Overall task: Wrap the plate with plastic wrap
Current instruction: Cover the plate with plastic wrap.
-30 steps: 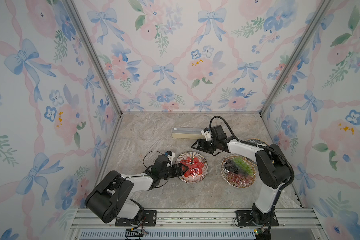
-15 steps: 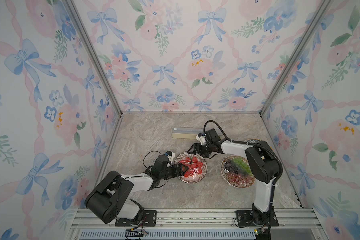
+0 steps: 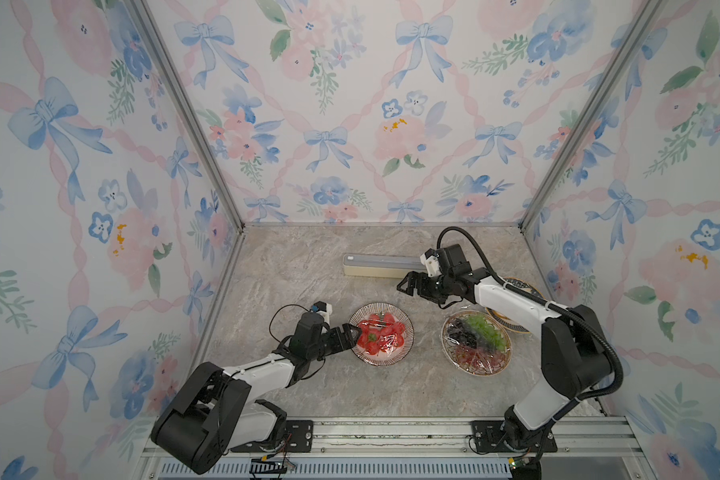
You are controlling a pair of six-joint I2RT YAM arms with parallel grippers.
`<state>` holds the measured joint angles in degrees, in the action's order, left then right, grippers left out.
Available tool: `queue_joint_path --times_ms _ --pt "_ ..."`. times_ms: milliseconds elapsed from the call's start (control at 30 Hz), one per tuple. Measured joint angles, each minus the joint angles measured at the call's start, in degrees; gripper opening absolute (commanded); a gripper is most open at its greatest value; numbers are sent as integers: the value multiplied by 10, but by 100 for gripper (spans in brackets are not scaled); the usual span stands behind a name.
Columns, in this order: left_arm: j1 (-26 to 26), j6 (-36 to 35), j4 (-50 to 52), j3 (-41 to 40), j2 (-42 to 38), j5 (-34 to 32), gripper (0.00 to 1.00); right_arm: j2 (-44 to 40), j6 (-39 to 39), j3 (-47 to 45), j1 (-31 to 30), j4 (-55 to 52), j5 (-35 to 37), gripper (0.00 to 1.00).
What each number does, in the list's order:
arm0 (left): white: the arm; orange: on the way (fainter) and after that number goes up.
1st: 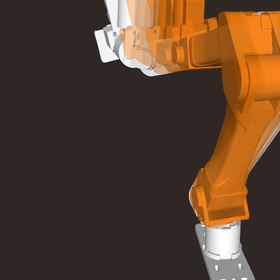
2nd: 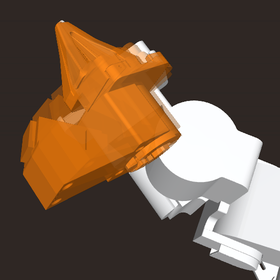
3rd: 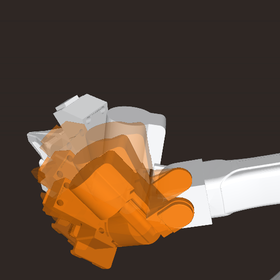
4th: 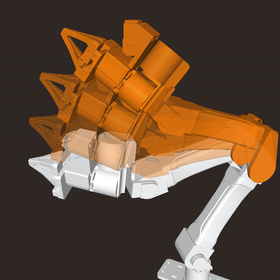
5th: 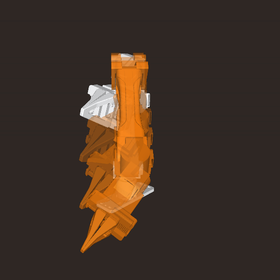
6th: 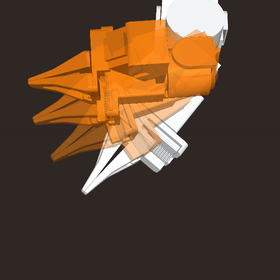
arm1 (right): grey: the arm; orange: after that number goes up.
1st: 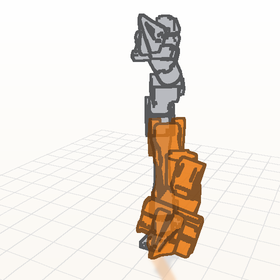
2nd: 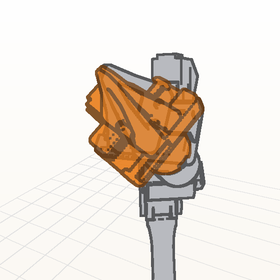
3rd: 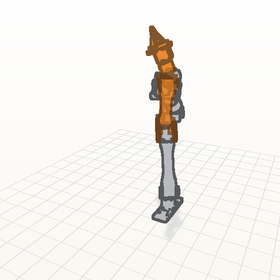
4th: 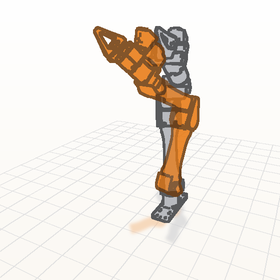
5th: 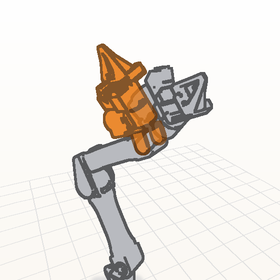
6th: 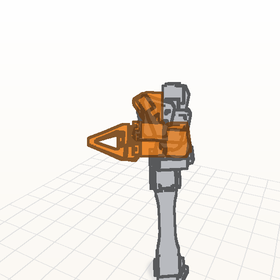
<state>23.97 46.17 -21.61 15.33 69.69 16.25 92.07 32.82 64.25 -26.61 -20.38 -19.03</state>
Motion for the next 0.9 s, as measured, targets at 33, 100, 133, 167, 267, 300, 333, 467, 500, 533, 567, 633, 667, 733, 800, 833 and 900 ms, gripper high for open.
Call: queue_joint_path --times_ms 33,100,133,167,267,300,333,467,500,533,567,633,667,733,800,833,900 --pt "-8 -6 7 0 -8 2 92 -14 9 -12 -8 -8 8 97" --pt "-14 -14 17 3 -15 11 92 -36 31 -35 -27 -23 23 97" --pt "-14 -17 22 7 -13 19 92 -45 46 -48 -39 -29 31 97" --pt "-15 -21 24 11 -9 26 92 -51 59 -60 -49 -32 36 97" --pt "-14 -28 25 26 15 45 91 -62 103 -98 -76 -35 50 97" --pt "-14 -31 26 31 23 50 91 -64 117 -110 -84 -34 53 97" --pt "-13 -33 26 34 29 55 91 -64 131 -119 -90 -31 54 97" --pt "0 -40 25 47 47 77 90 -59 186 -143 -122 -4 58 97" --pt "5 -41 25 50 50 83 90 -55 199 -146 -130 11 58 97" --pt "10 -41 25 53 53 87 90 -52 209 -148 -135 24 57 97" --pt "16 -41 24 55 55 92 90 -46 223 -150 -141 40 56 97" --pt "24 -40 24 57 58 99 90 -35 241 -150 -146 66 50 97" --pt "30 -40 24 57 59 103 90 -28 249 -150 -148 80 46 97" --pt "39 -40 21 57 61 105 90 -19 261 -149 -147 96 42 97" --pt "48 -39 20 57 64 101 90 -8 266 -143 -146 99 41 97" --pt "52 -38 20 57 66 99 90 -2 266 -139 -143 99 41 97" --pt "62 -33 19 57 70 96 90 12 266 -127 -132 101 40 97"
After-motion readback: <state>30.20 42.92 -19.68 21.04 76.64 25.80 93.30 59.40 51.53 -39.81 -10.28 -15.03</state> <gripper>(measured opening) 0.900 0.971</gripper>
